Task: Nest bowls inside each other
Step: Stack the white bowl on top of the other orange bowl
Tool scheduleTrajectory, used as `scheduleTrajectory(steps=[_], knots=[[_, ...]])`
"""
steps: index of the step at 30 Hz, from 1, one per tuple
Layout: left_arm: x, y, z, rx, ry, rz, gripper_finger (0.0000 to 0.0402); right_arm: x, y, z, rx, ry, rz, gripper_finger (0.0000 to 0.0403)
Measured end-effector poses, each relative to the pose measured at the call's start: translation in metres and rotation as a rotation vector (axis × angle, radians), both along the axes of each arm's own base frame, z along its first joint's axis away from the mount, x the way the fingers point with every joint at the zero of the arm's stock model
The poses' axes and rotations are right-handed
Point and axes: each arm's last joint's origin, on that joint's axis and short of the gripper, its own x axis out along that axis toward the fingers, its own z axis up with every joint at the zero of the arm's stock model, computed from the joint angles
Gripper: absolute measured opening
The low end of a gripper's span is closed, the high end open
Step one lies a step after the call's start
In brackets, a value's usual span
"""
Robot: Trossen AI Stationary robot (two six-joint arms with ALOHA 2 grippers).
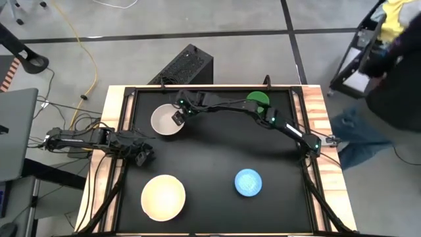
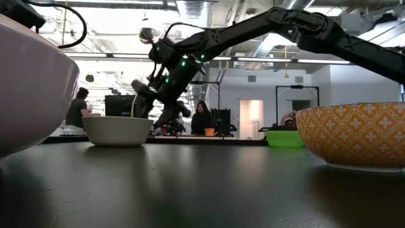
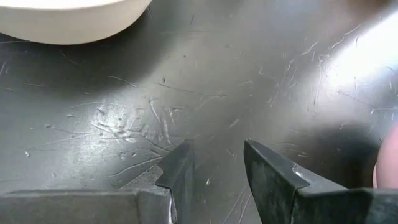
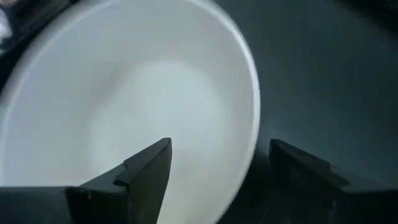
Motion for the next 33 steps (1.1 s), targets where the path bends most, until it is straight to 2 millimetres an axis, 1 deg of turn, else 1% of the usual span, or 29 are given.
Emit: scheduleTrajectory(steps=[2, 4, 7, 9, 11, 14, 15, 17, 19, 20, 22, 25, 27, 29, 32, 33], knots=[[0.0, 0.0, 0.0, 0.0, 0.0, 0.0, 0.0128, 0.0, 0.0, -0.009, 0.018, 0.031, -0.007, 0.0287], [0.0, 0.0, 0.0, 0.0, 0.0, 0.0, 0.0128, -0.001, 0.003, -0.012, 0.013, 0.053, 0.0, 0.0276], [0.0, 0.0, 0.0, 0.0, 0.0, 0.0, 0.0128, 0.001, 0.005, -0.007, -0.037, 0.044, -0.015, 0.0235], [0.0, 0.0, 0.0, 0.0, 0.0, 0.001, 0.0128, 0.002, 0.007, -0.004, -0.049, 0.033, -0.008, 0.0188], [0.0, 0.0, 0.0, 0.0, 0.0, 0.0, 0.0128, 0.003, 0.009, -0.003, -0.054, 0.021, -0.007, 0.0132], [0.0, 0.0, 0.0, 0.0, 0.0, 0.0, 0.0128, 0.003, 0.008, 0.003, -0.055, 0.018, -0.008, 0.0036], [0.0, 0.0, 0.0, 0.0, 0.0, 0.001, 0.0128, 0.002, 0.008, 0.005, -0.054, 0.016, -0.004, 0.0021], [0.0, 0.0, 0.0, 0.0, 0.0, 0.001, 0.0128, 0.002, 0.008, 0.012, -0.058, -0.003, -0.007, 0.0019], [0.0, 0.0, 0.0, 0.0, 0.0, 0.001, 0.0128, -0.004, 0.009, 0.021, -0.058, 0.022, -0.006, 0.002], [0.0, 0.0, 0.0, 0.0, 0.0, 0.001, 0.0128, -0.007, 0.009, 0.027, -0.07, 0.023, -0.007, 0.0018], [0.0, 0.0, 0.0, 0.0, 0.0, 0.001, 0.0128, -0.015, 0.011, 0.048, -0.095, 0.029, -0.024, 0.0012], [0.0, 0.0, 0.0, 0.0, 0.0, 0.0, 0.0128, -0.029, 0.016, 0.086, -0.15, 0.0, -0.044, 0.0008], [0.0, 0.0, 0.0, 0.0, 0.0, 0.0, 0.0128, -0.041, 0.026, 0.112, -0.185, -0.003, -0.042, 0.0009], [0.0, 0.0, 0.0, 0.0, 0.001, 0.001, 0.0128, -0.05, 0.041, 0.136, -0.205, -0.028, -0.025, 0.0009], [0.0, 0.0, 0.0, 0.0, 0.001, 0.0, 0.0128, -0.06, 0.08, 0.16, -0.21, -0.042, 0.055, 0.0009], [0.0, 0.0, 0.0, 0.0, 0.001, 0.0, 0.0128, -0.063, 0.096, 0.165, -0.212, -0.035, 0.093, 0.0009]])
